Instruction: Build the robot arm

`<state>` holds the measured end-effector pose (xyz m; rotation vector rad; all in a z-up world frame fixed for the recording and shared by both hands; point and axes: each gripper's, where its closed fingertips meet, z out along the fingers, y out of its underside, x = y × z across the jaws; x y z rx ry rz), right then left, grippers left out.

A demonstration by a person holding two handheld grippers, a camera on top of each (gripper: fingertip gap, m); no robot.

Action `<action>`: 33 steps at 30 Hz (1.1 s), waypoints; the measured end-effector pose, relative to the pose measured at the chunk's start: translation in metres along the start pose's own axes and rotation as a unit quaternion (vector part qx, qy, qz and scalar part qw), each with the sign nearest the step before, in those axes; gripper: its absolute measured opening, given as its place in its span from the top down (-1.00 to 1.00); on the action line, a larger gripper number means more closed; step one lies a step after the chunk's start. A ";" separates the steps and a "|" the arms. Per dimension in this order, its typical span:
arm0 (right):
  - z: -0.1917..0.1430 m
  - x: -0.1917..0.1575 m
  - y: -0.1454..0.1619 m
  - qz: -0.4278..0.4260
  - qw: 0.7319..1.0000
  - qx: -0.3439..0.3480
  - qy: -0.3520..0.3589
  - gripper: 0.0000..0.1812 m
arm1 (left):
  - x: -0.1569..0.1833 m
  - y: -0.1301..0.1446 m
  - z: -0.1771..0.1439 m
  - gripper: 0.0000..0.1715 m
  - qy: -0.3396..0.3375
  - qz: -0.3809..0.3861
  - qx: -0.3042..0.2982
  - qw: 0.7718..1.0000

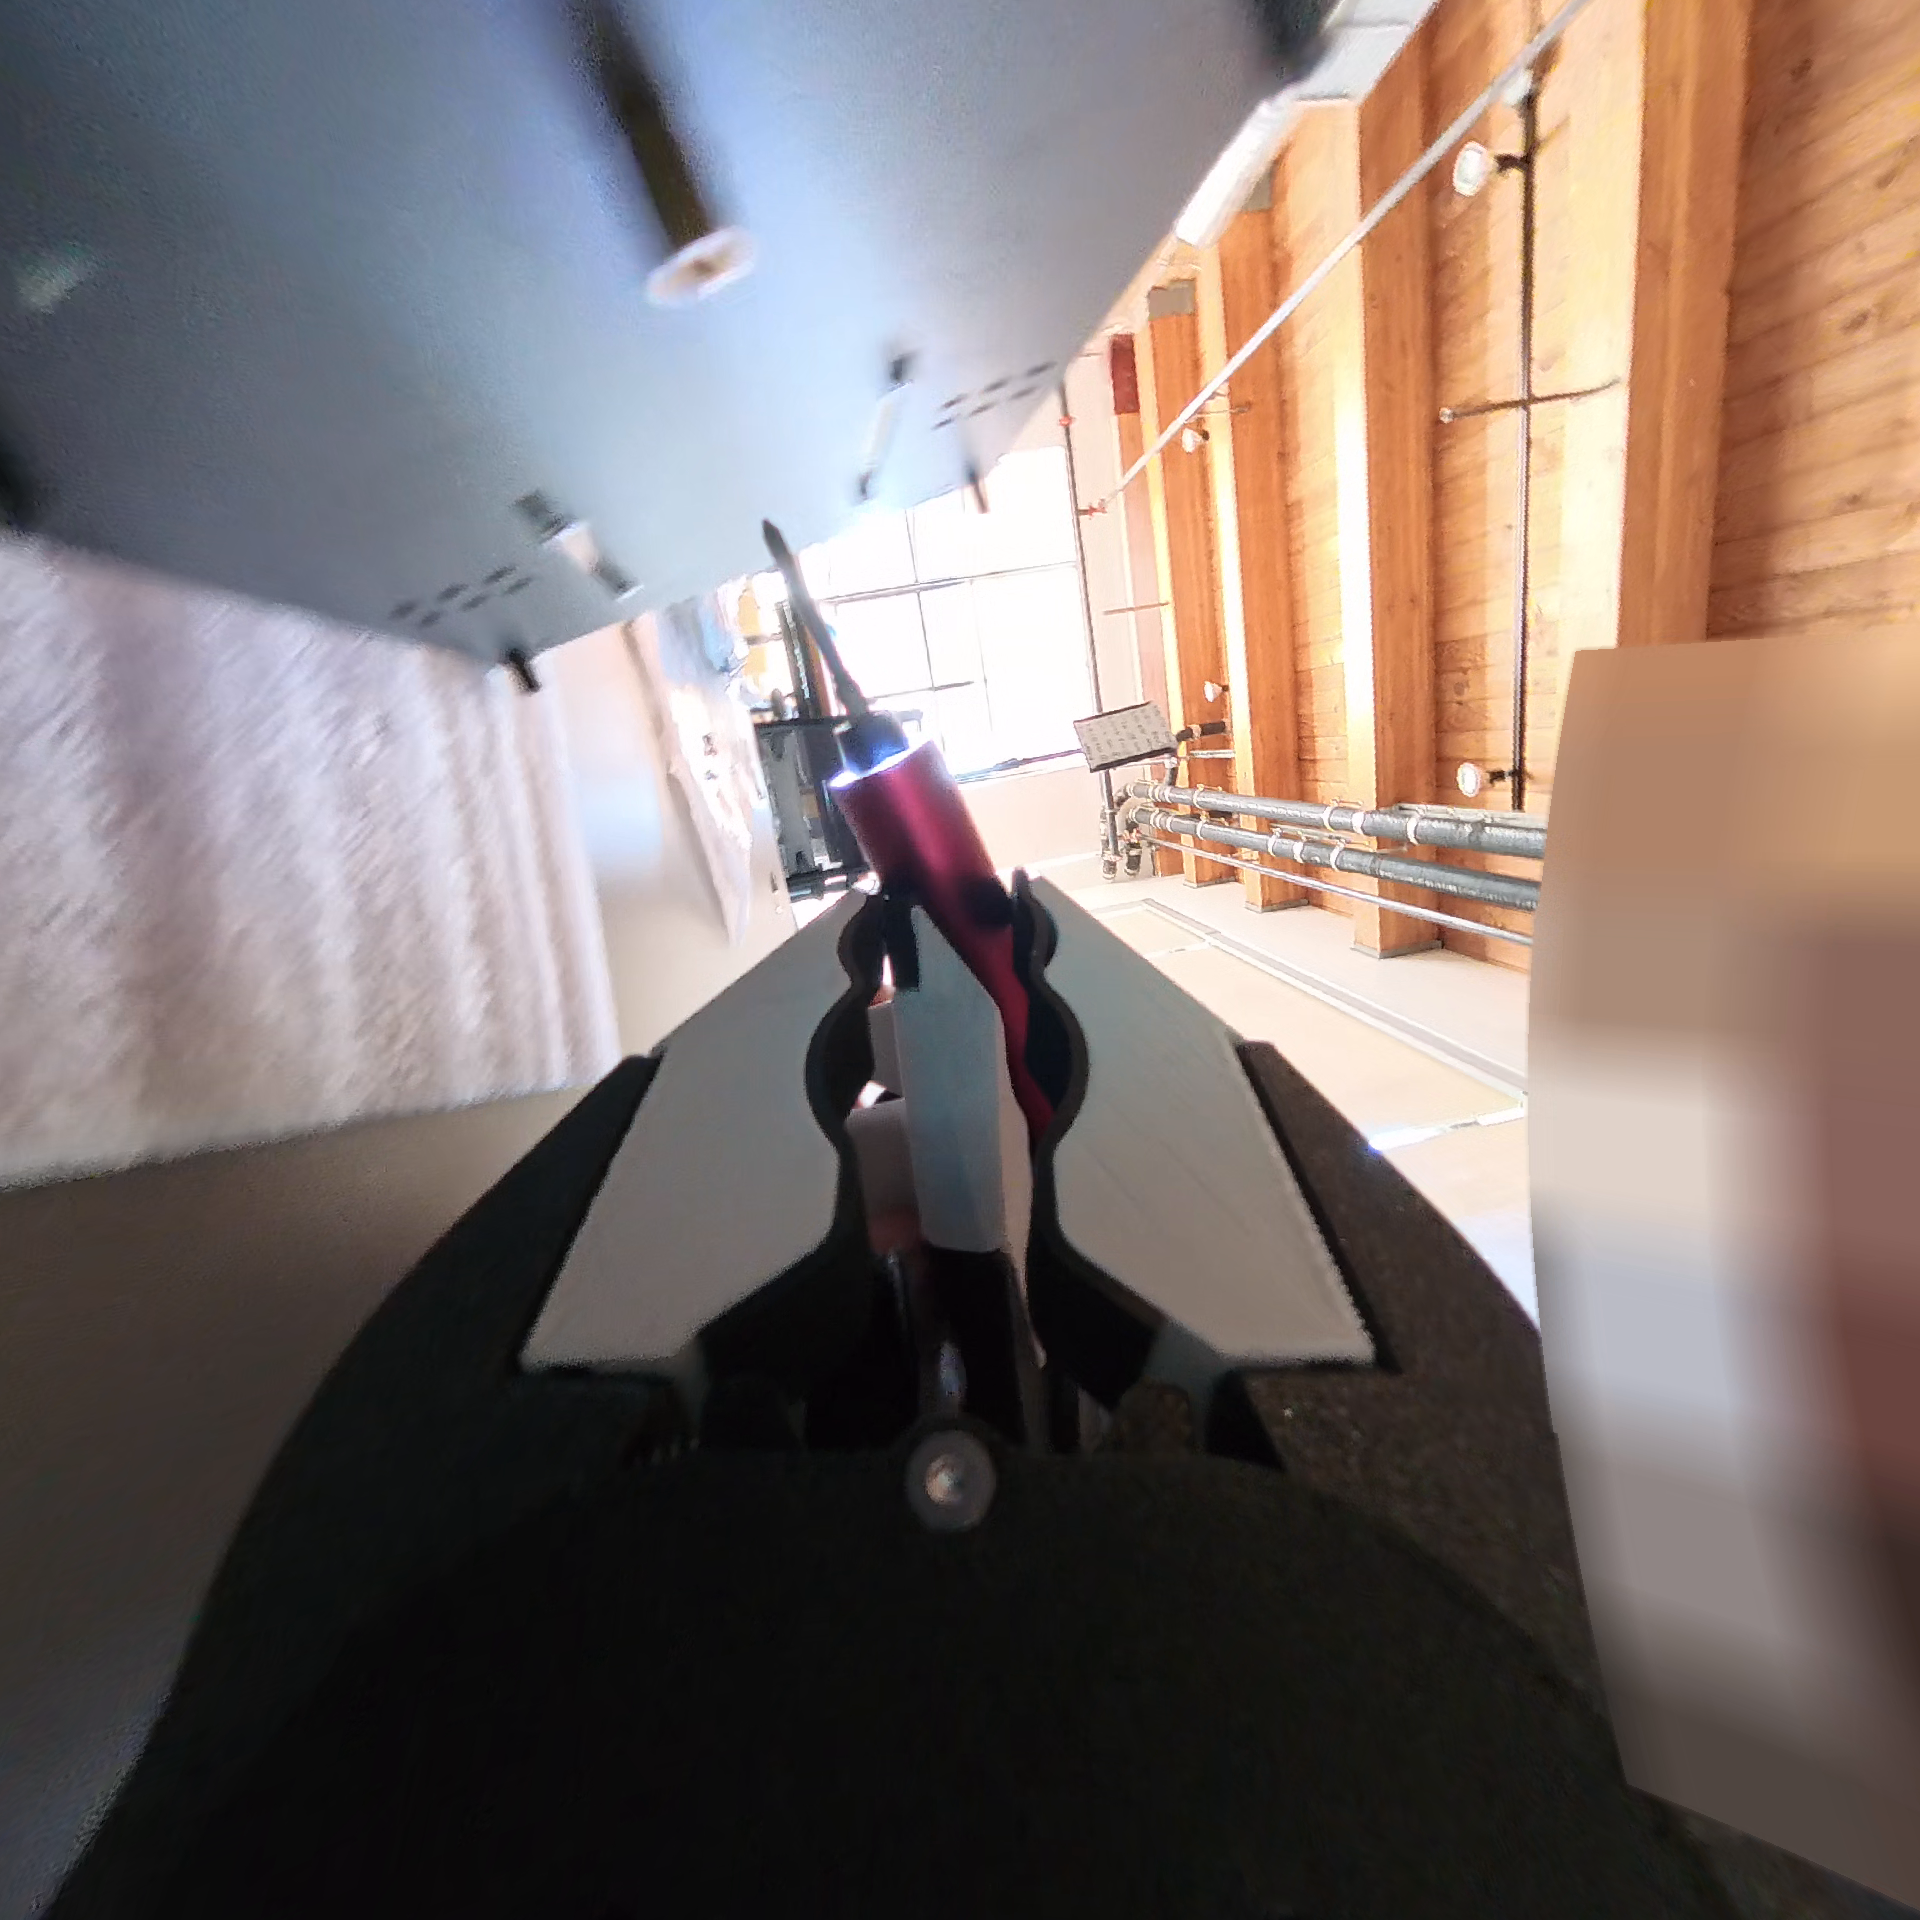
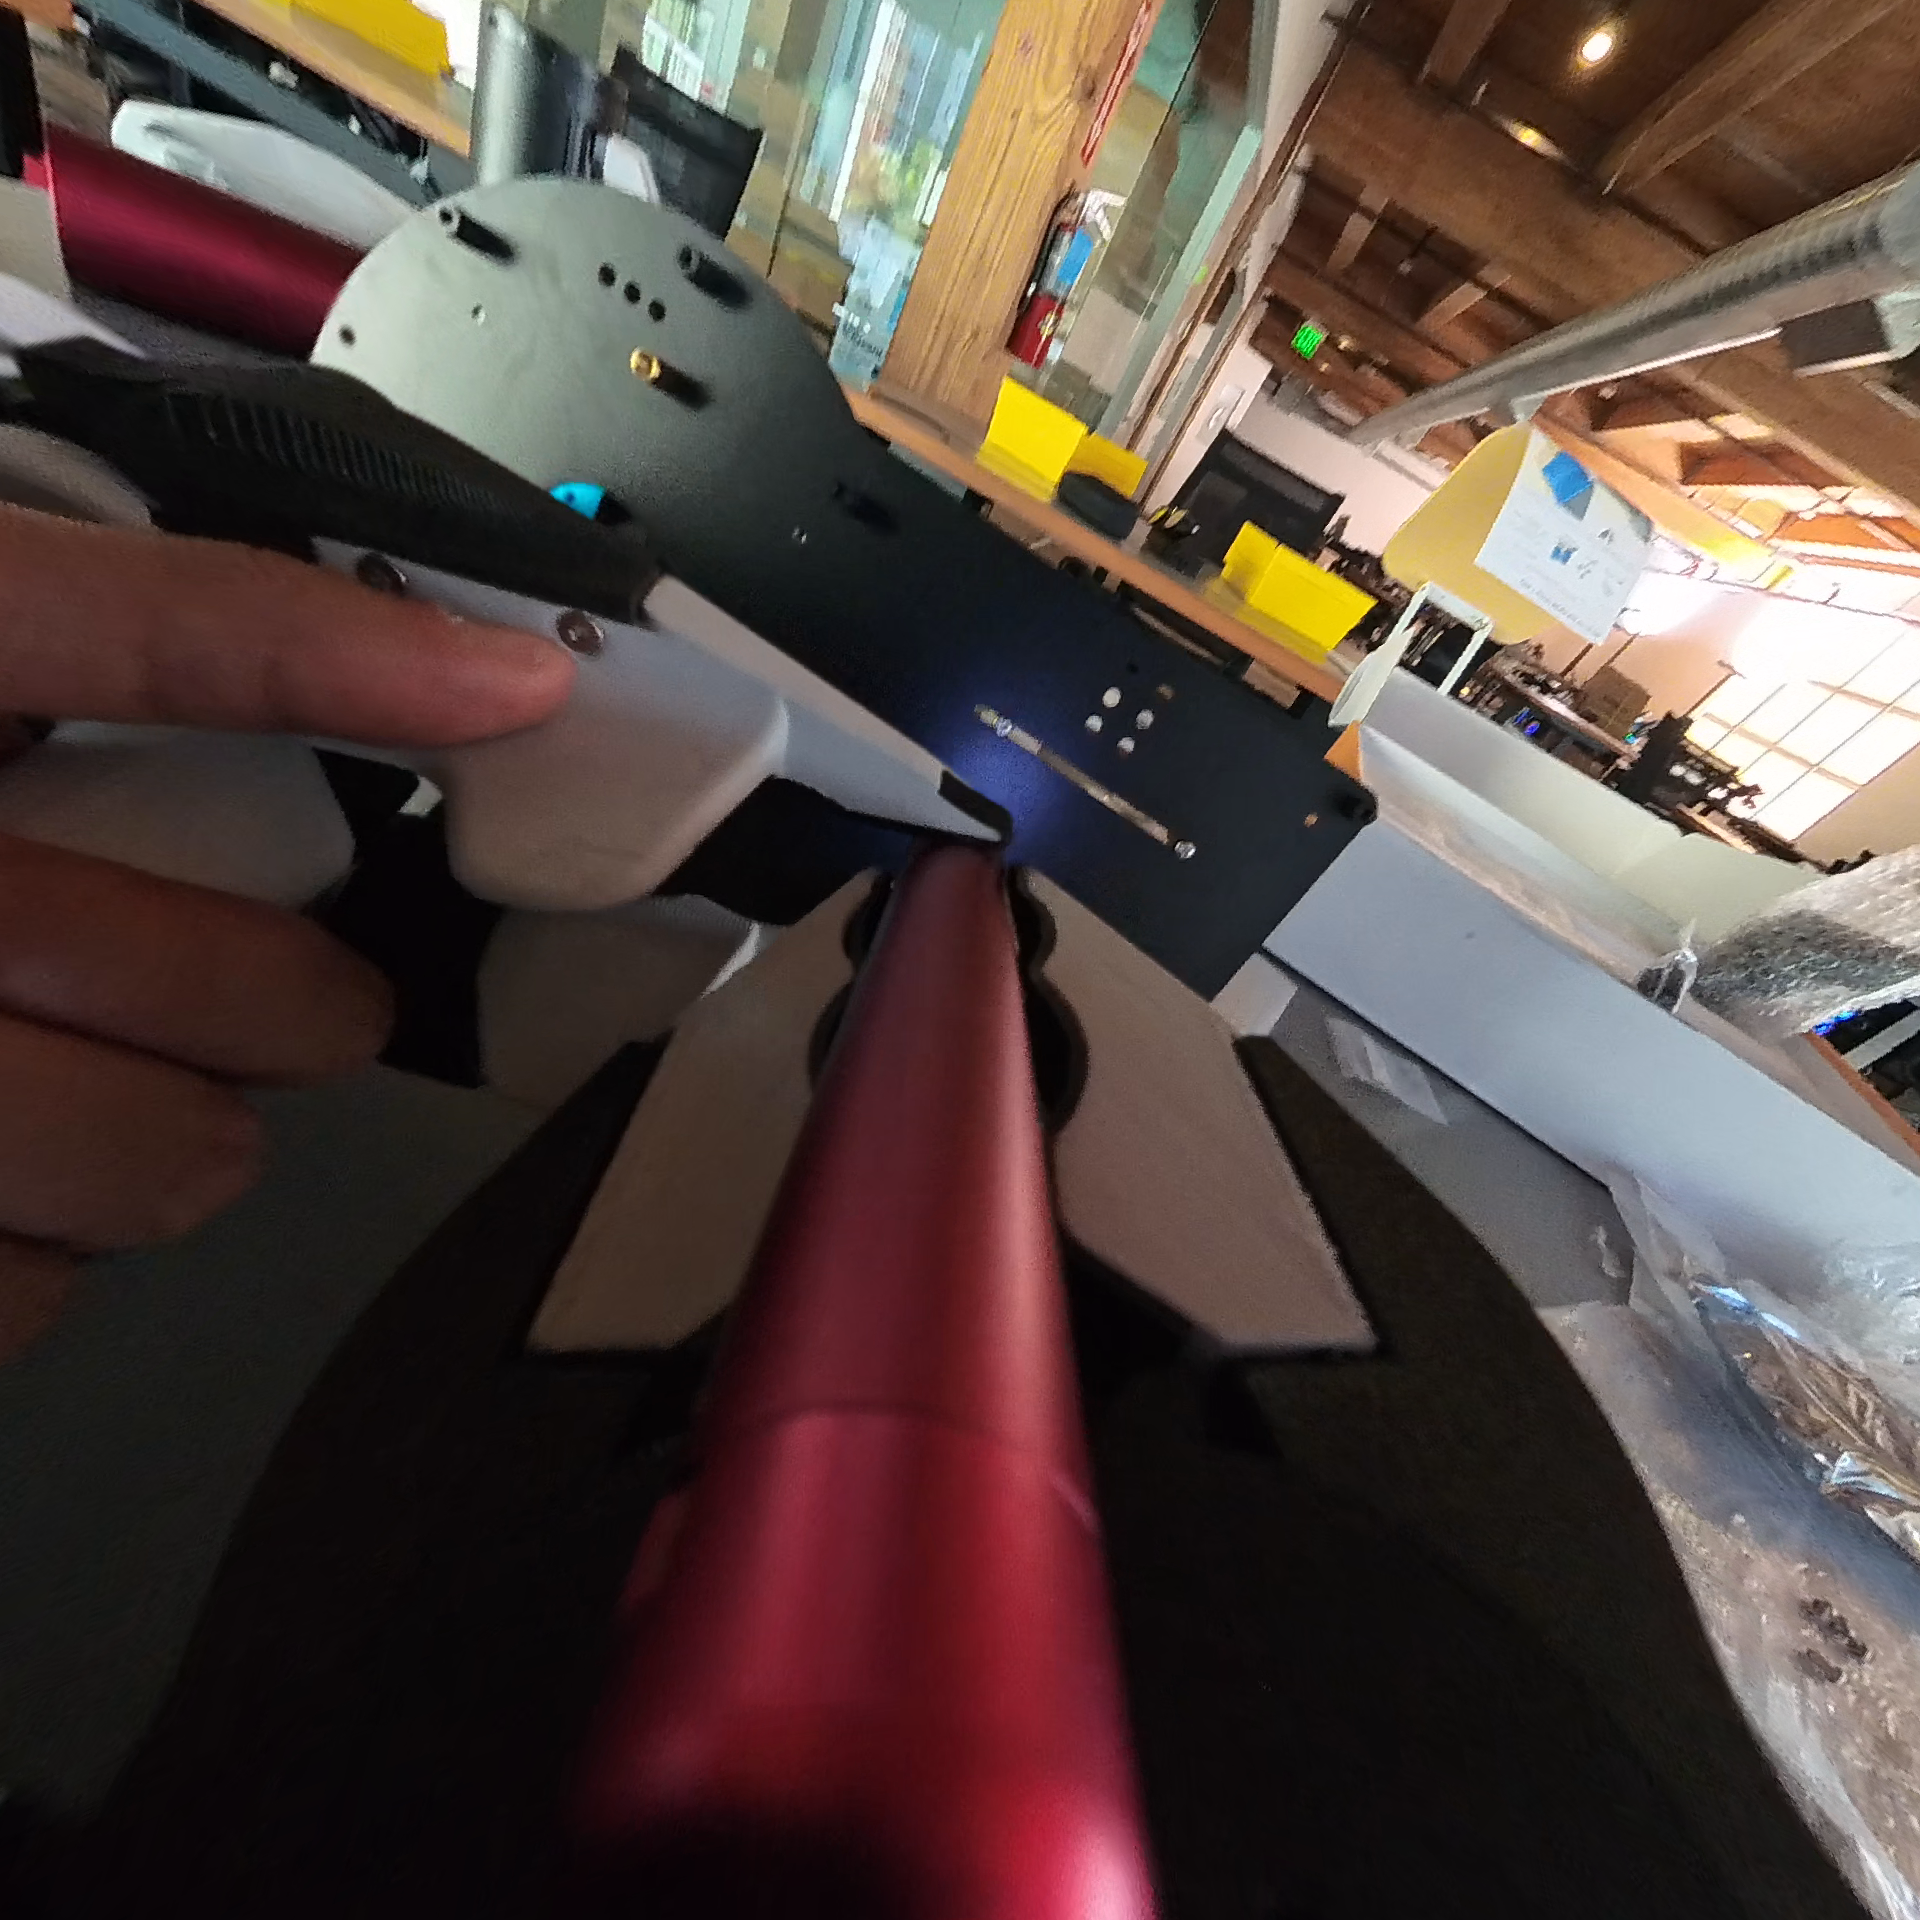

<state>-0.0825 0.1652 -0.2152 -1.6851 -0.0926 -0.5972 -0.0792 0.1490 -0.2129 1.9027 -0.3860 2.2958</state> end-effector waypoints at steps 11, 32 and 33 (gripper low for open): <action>-0.003 -0.007 0.021 -0.010 0.998 -0.058 -0.031 0.76 | -0.020 0.005 0.000 0.74 -0.006 -0.035 0.013 0.999; -0.045 -0.023 0.027 0.042 0.999 0.020 0.010 0.78 | -0.029 0.009 -0.009 0.77 -0.005 -0.056 0.041 0.998; -0.045 -0.022 0.028 0.052 0.998 0.023 0.011 0.78 | -0.028 0.009 -0.010 0.77 -0.006 -0.048 0.042 0.998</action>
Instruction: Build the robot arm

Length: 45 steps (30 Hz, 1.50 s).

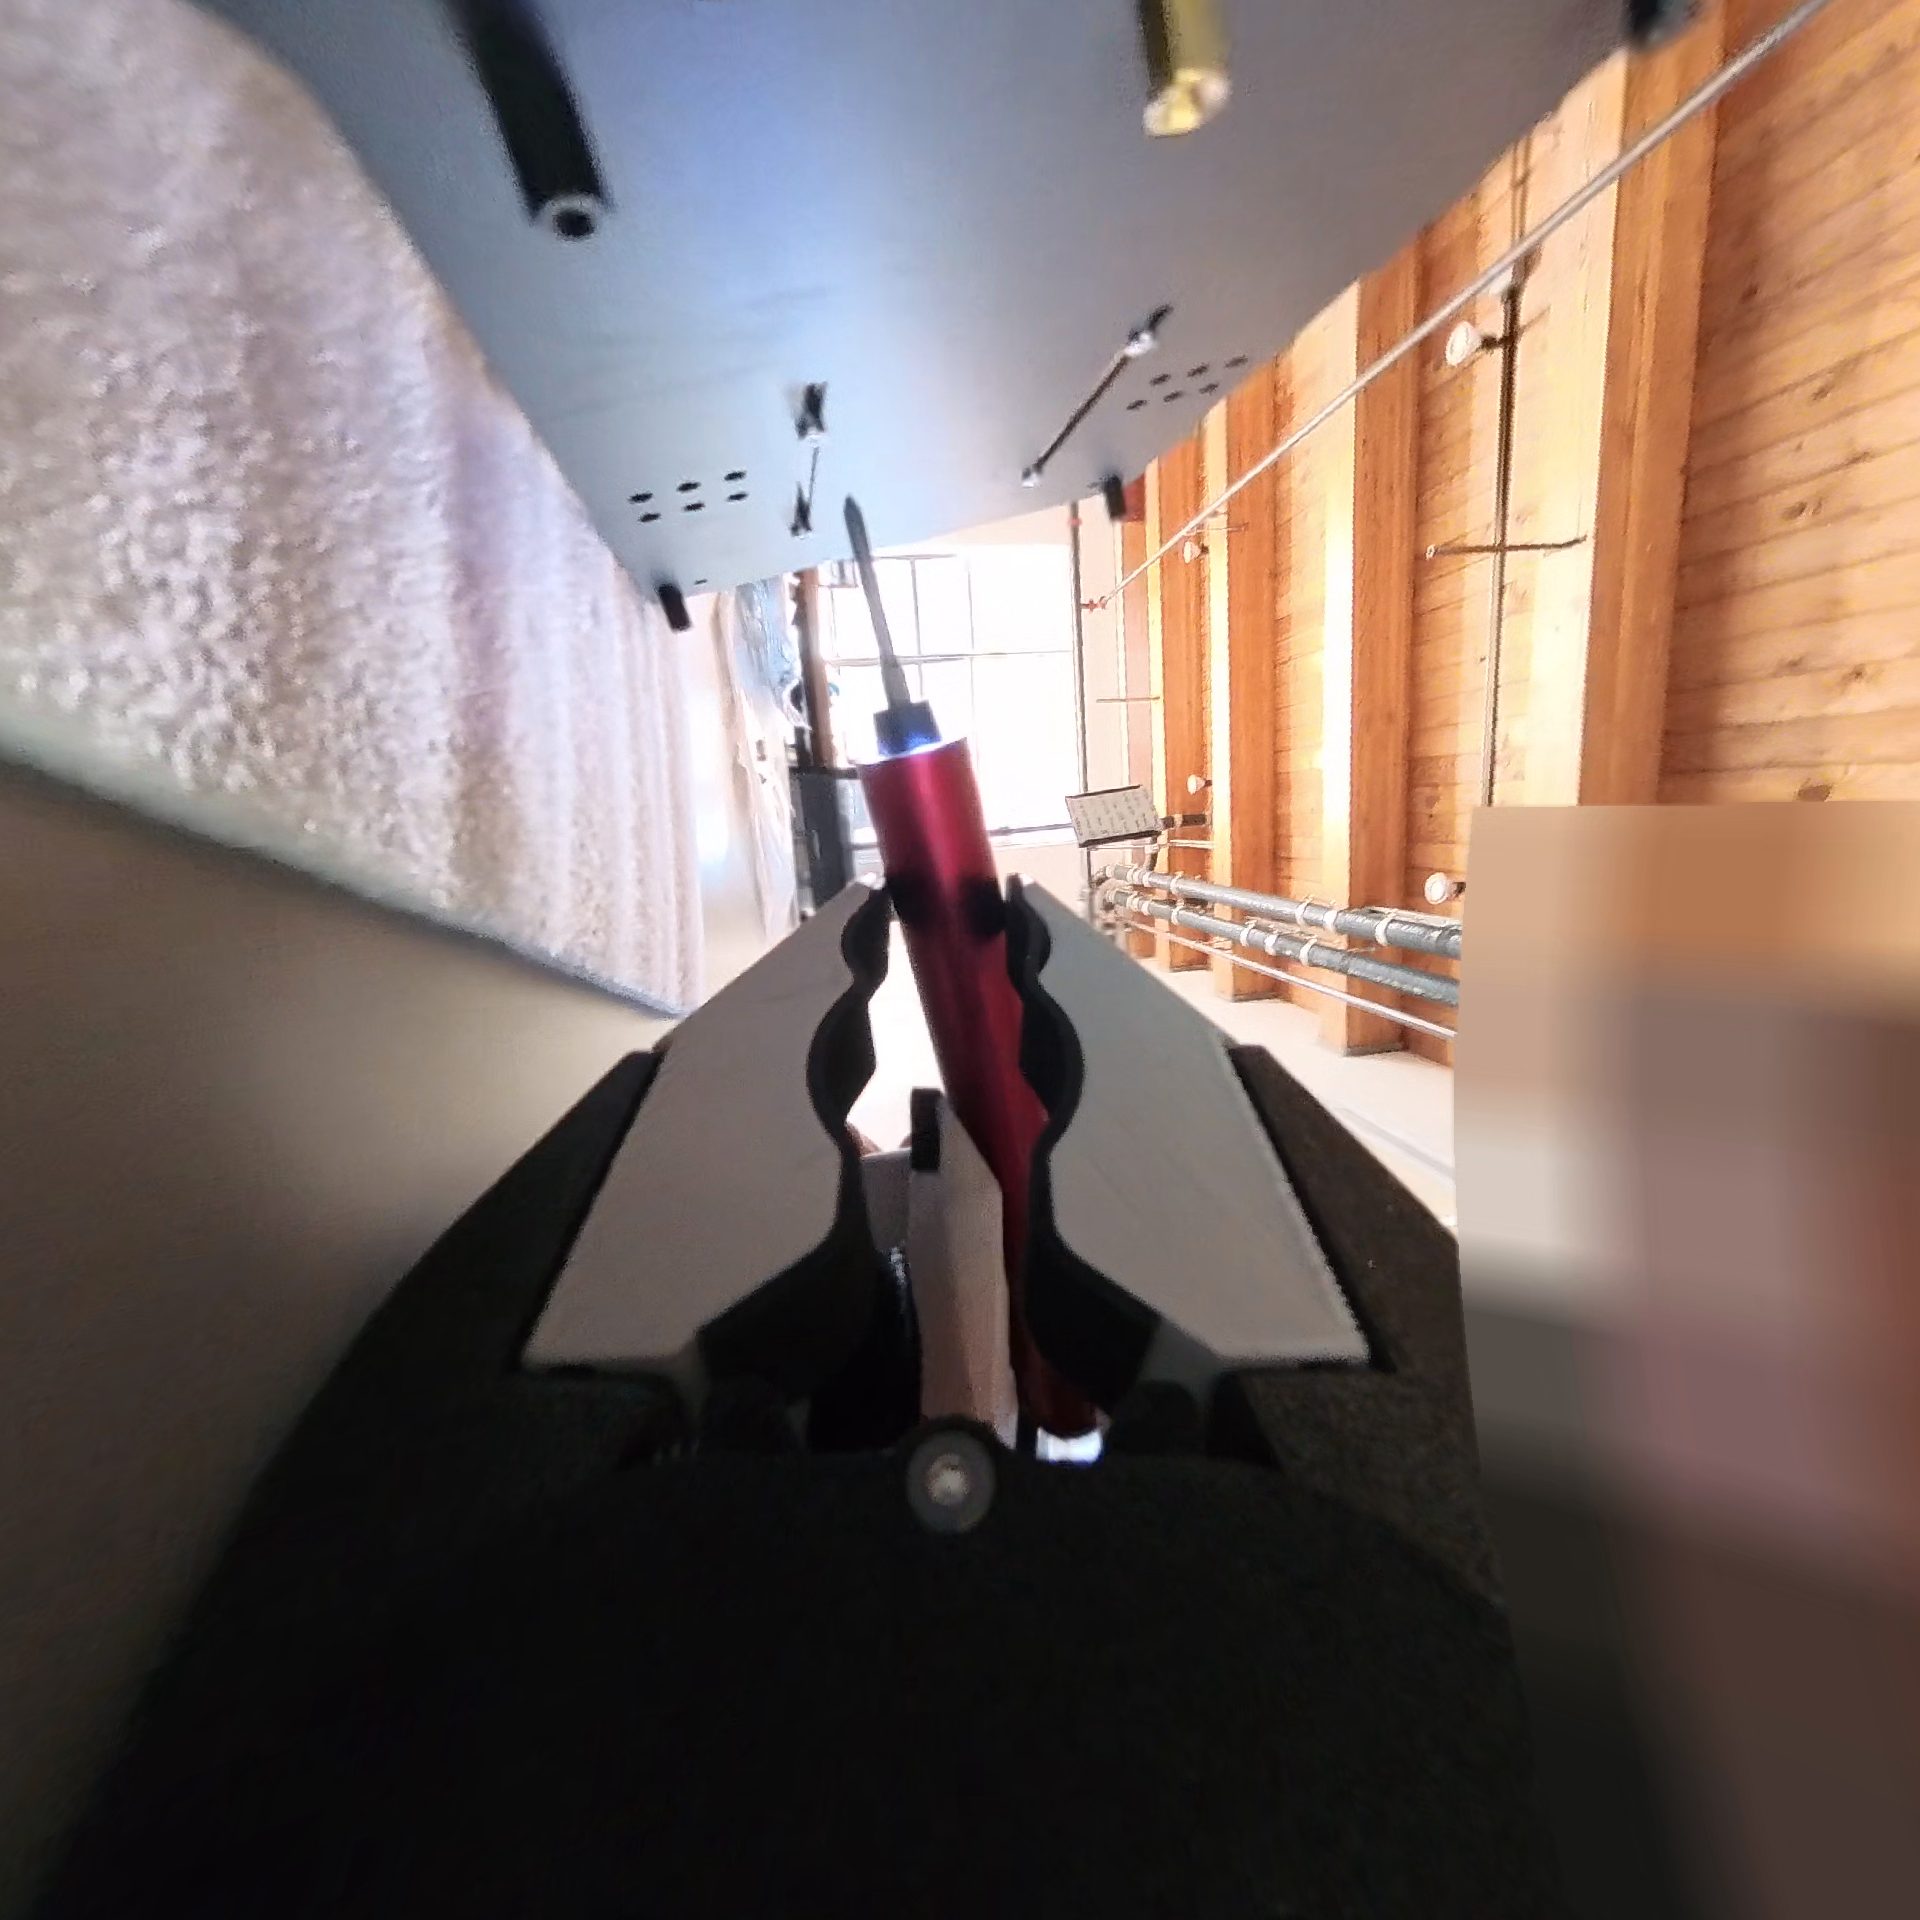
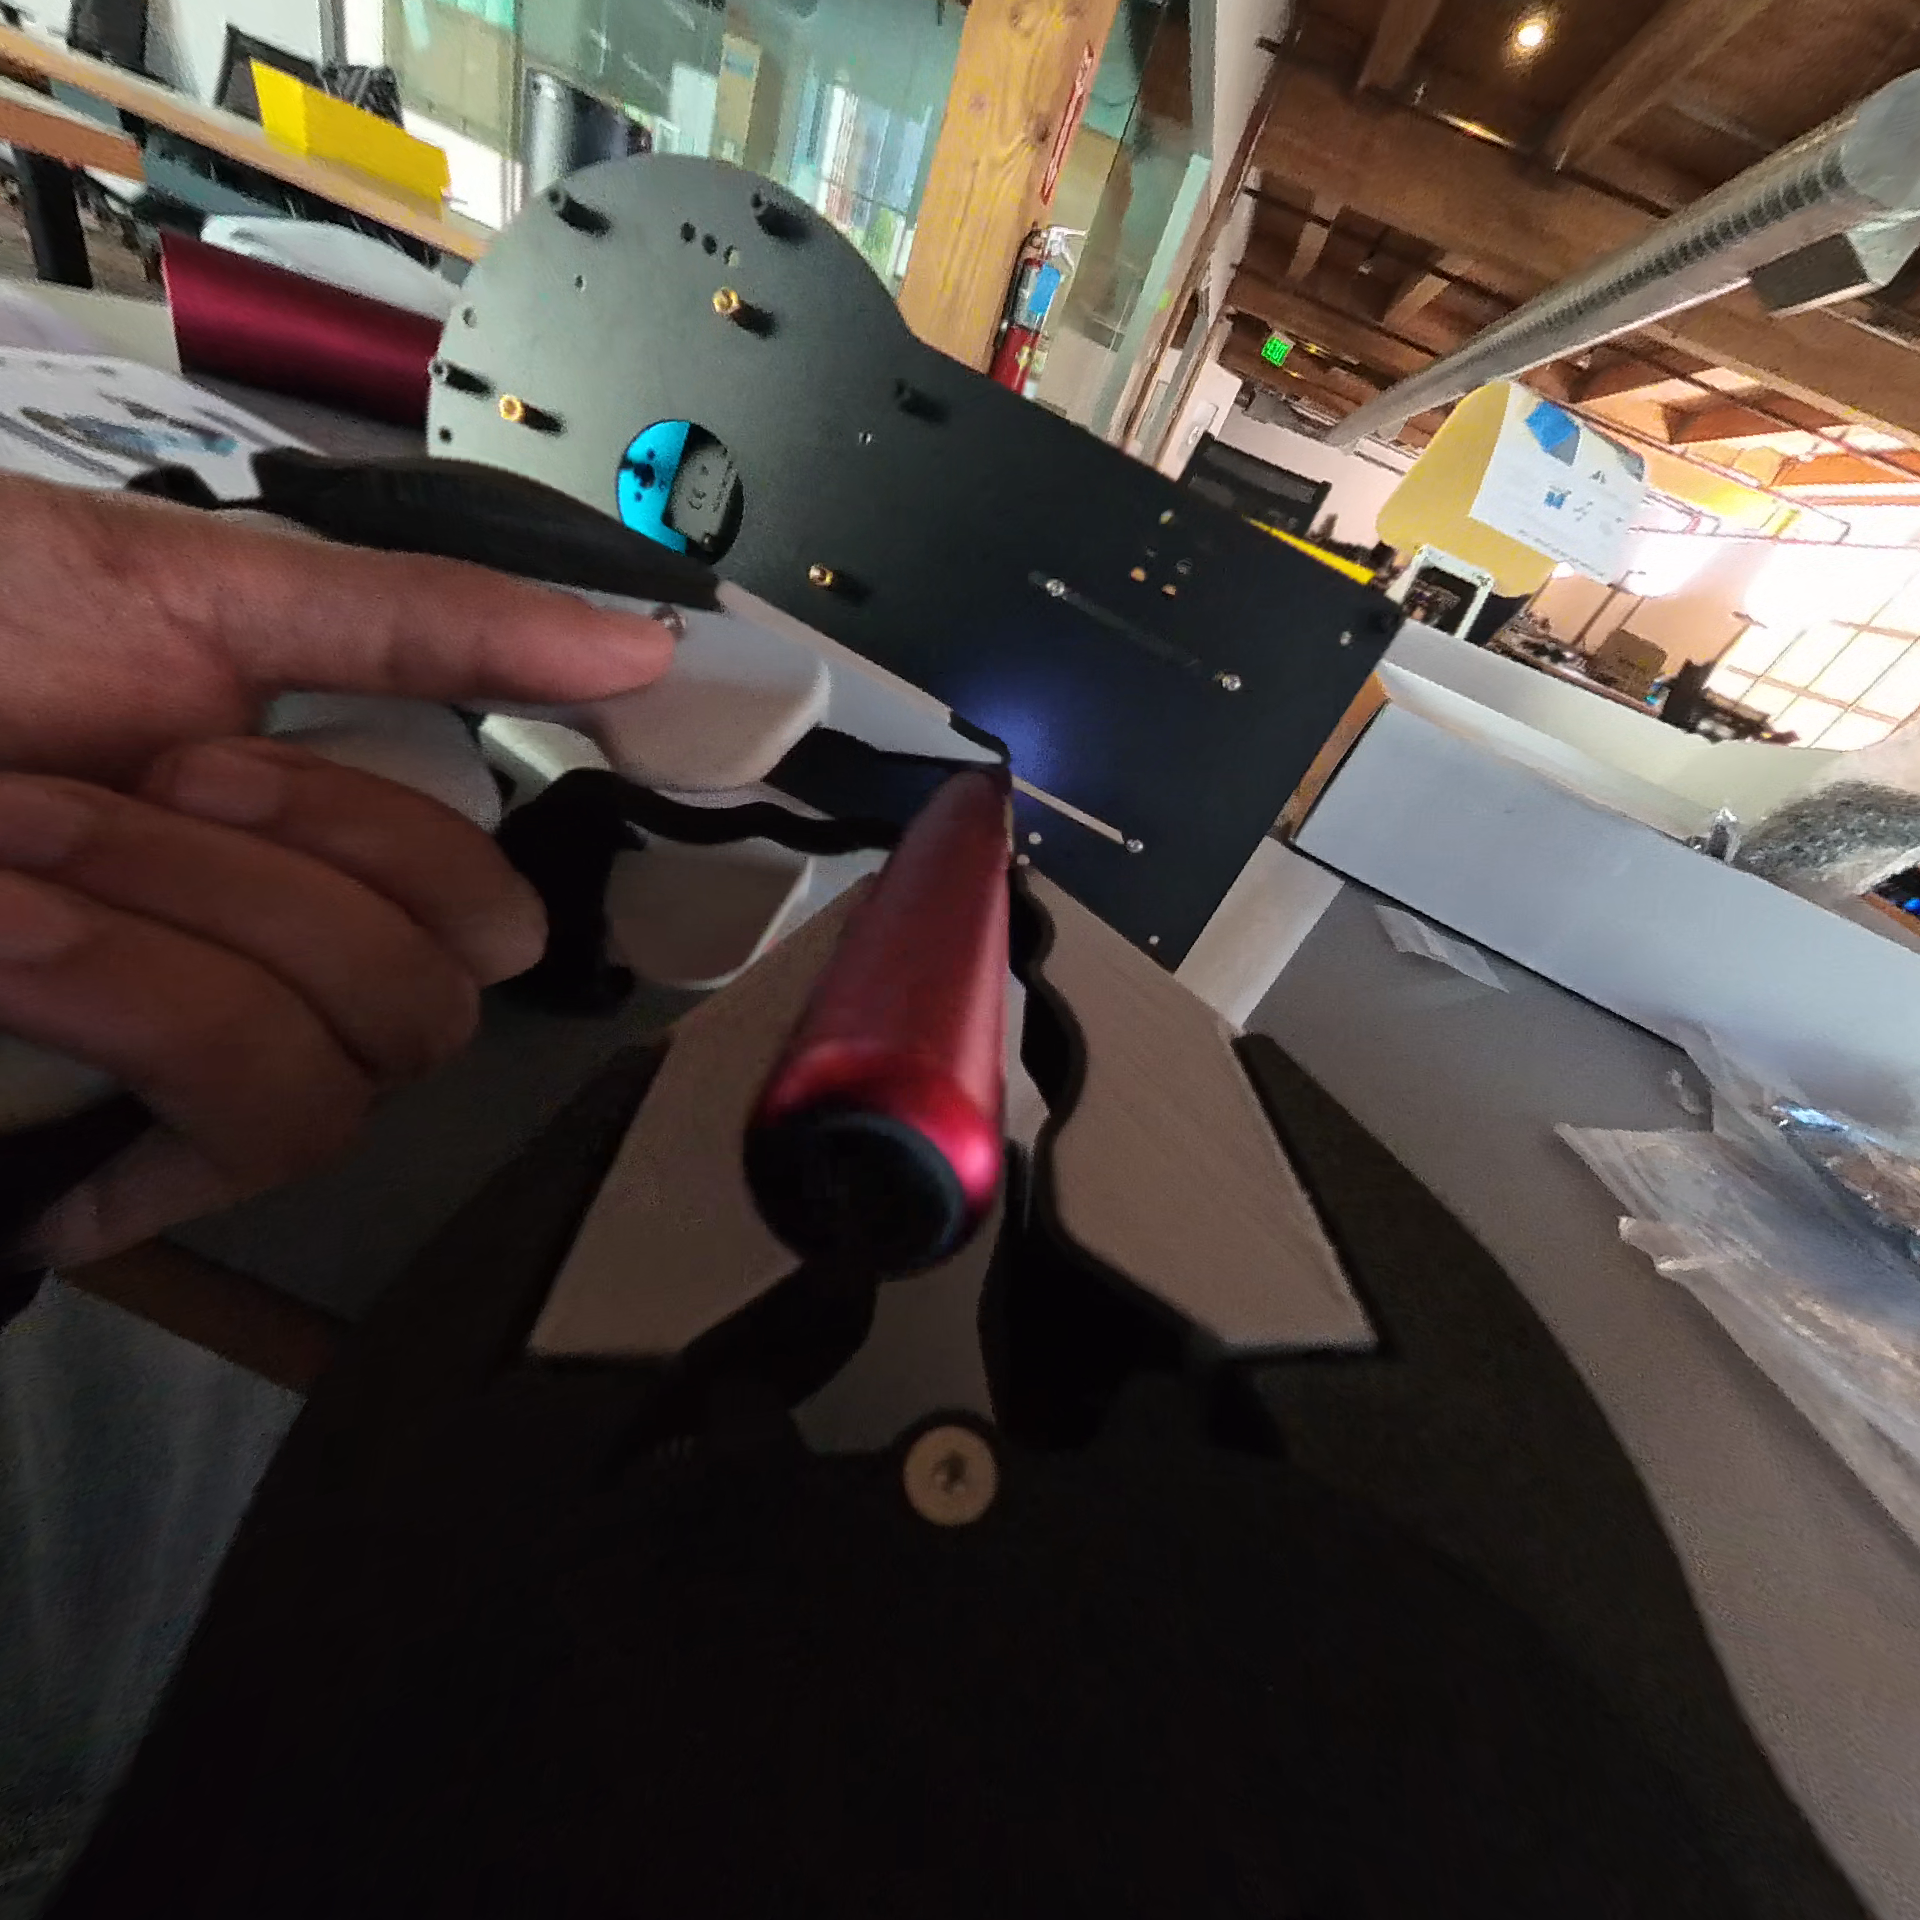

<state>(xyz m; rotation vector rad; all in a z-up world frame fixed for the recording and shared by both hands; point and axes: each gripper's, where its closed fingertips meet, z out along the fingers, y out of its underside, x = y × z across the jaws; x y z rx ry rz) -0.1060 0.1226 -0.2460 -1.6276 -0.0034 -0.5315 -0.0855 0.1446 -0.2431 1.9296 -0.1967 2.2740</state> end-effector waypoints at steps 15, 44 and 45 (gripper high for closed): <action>0.008 0.006 0.005 0.047 0.998 -0.032 0.000 0.79 | -0.005 -0.005 0.005 0.76 -0.019 0.007 0.012 1.000; 0.010 0.011 0.007 0.066 0.997 -0.043 -0.001 0.78 | -0.004 -0.007 0.011 0.76 -0.011 0.003 0.006 1.000; 0.010 0.011 0.007 0.068 0.997 -0.043 -0.001 0.78 | -0.004 -0.007 0.011 0.76 -0.011 0.004 0.006 1.000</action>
